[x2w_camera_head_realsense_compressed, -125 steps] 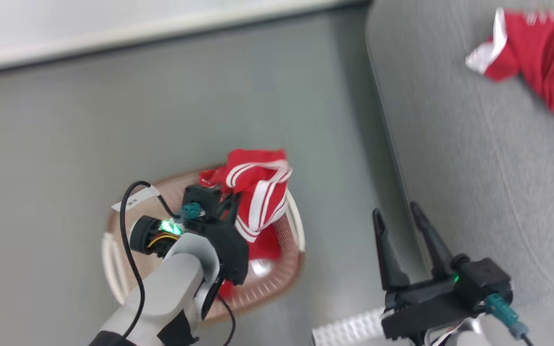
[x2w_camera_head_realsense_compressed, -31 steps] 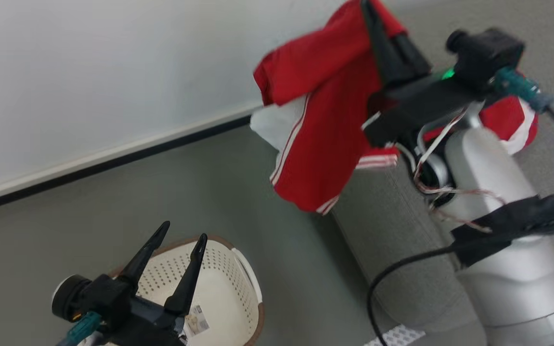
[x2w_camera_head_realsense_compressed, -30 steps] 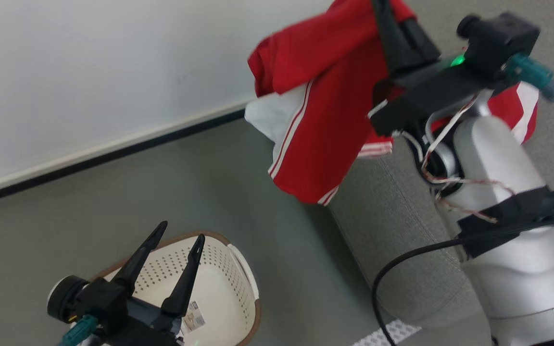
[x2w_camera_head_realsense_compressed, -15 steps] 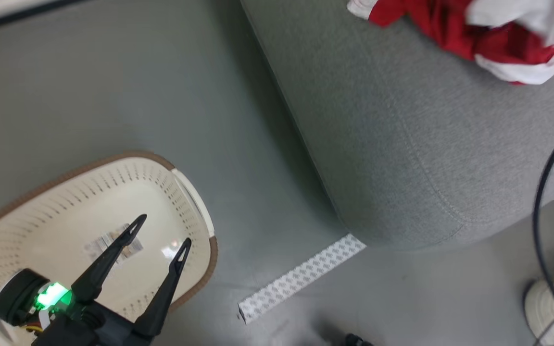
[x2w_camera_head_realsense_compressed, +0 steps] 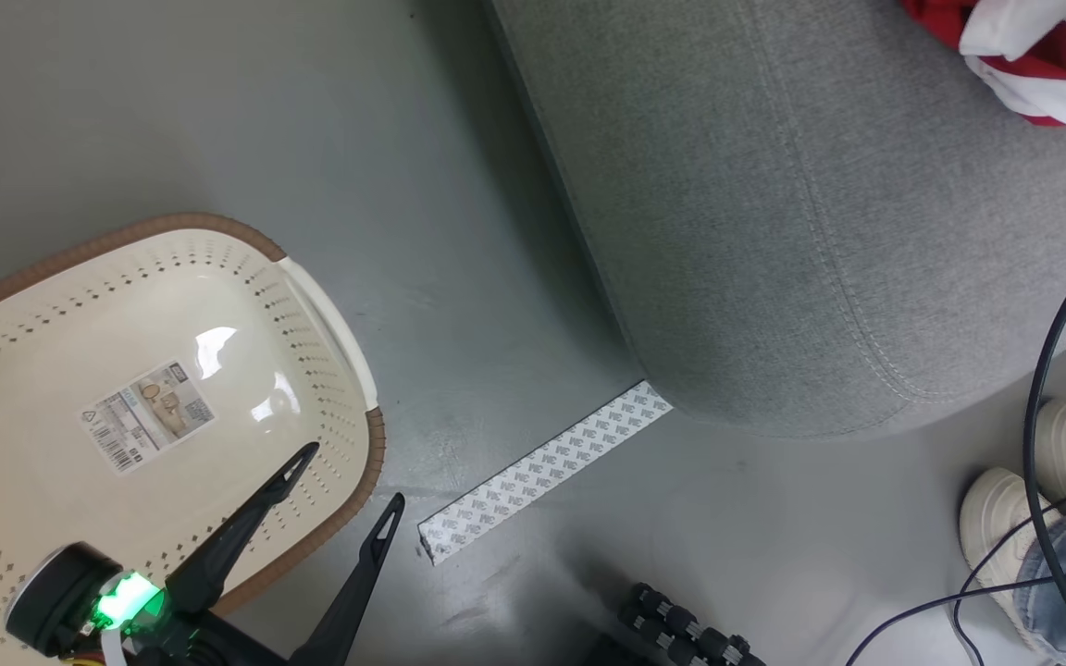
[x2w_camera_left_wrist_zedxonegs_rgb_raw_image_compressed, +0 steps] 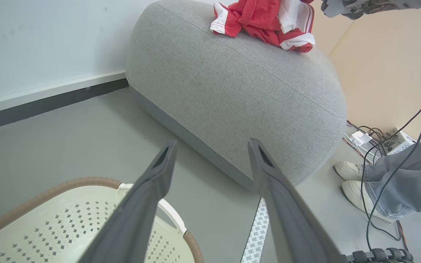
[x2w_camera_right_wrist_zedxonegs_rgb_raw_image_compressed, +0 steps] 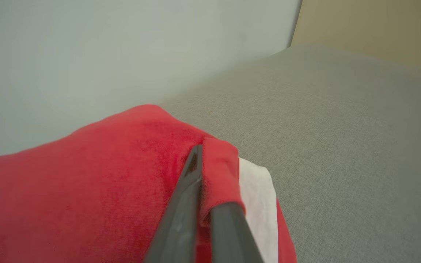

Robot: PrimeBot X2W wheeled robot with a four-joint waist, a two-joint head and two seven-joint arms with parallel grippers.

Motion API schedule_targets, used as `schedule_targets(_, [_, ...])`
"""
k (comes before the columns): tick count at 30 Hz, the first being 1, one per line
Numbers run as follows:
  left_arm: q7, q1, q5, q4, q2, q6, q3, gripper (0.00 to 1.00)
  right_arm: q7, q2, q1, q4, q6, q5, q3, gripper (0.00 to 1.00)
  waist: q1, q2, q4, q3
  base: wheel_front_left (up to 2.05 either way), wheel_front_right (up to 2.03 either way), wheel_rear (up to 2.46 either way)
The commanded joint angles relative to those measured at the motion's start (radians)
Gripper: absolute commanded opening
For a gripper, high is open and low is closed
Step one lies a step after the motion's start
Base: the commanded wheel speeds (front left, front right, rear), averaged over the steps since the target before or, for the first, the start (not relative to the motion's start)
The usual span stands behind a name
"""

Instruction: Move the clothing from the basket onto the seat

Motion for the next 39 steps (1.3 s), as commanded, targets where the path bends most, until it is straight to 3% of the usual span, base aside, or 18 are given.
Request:
schedule_targets(1, [0.000, 0.012, 0.010, -0.005, 0.000, 0.000, -0.001, 1.00, -0.012, 0.000, -0.004, 0.020, 0.000, -0.007, -0.009, 1.00, -0.0002, -0.0003, 0.014, 0.003, 0.00, 0.00, 0.00])
schedule_targets(7, [-0.034, -0.020, -0.015, 0.027, -0.035, -0.013, -0.010, 1.00, -0.003, 0.008, -0.037, 0.102, 0.000, -0.043, 0.010, 1.00, -0.0002, -0.0003, 0.045, -0.029, 0.00, 0.00, 0.00])
schedule_targets(12, [-0.071, -0.054, -0.047, 0.109, -0.101, -0.045, -0.041, 1.00, 0.047, -0.009, -0.008, 0.118, 0.000, -0.065, 0.067, 1.00, -0.0002, -0.0003, 0.086, -0.105, 0.00, 0.00, 0.00])
schedule_targets(19, [-0.100, -0.103, -0.104, 0.307, -0.240, -0.100, -0.089, 1.00, 0.100, -0.036, 0.149, 0.033, 0.000, -0.023, 0.173, 1.00, -0.0002, -0.0003, 0.154, -0.261, 0.00, 0.00, 0.00])
schedule_targets(25, [-0.107, -0.082, -0.136, 0.455, -0.361, -0.118, -0.086, 1.00, 0.150, -0.051, 0.325, -0.114, 0.000, 0.041, 0.259, 1.00, -0.0002, -0.0003, 0.206, -0.444, 0.00, 0.00, 0.00])
schedule_targets(32, [-0.107, -0.014, -0.196, 0.629, -0.460, -0.050, 0.017, 1.00, 0.103, -0.077, 0.563, -0.331, 0.000, 0.063, 0.278, 1.00, -0.0002, -0.0003, 0.299, -0.638, 0.00, 0.00, 0.00])
schedule_targets(39, [-0.107, 0.049, -0.208, 0.673, -0.513, -0.015, 0.150, 1.00, 0.044, 0.008, 0.829, -0.536, 0.000, 0.034, 0.208, 1.00, -0.0002, -0.0003, 0.390, -0.778, 0.00, 0.00, 0.00])
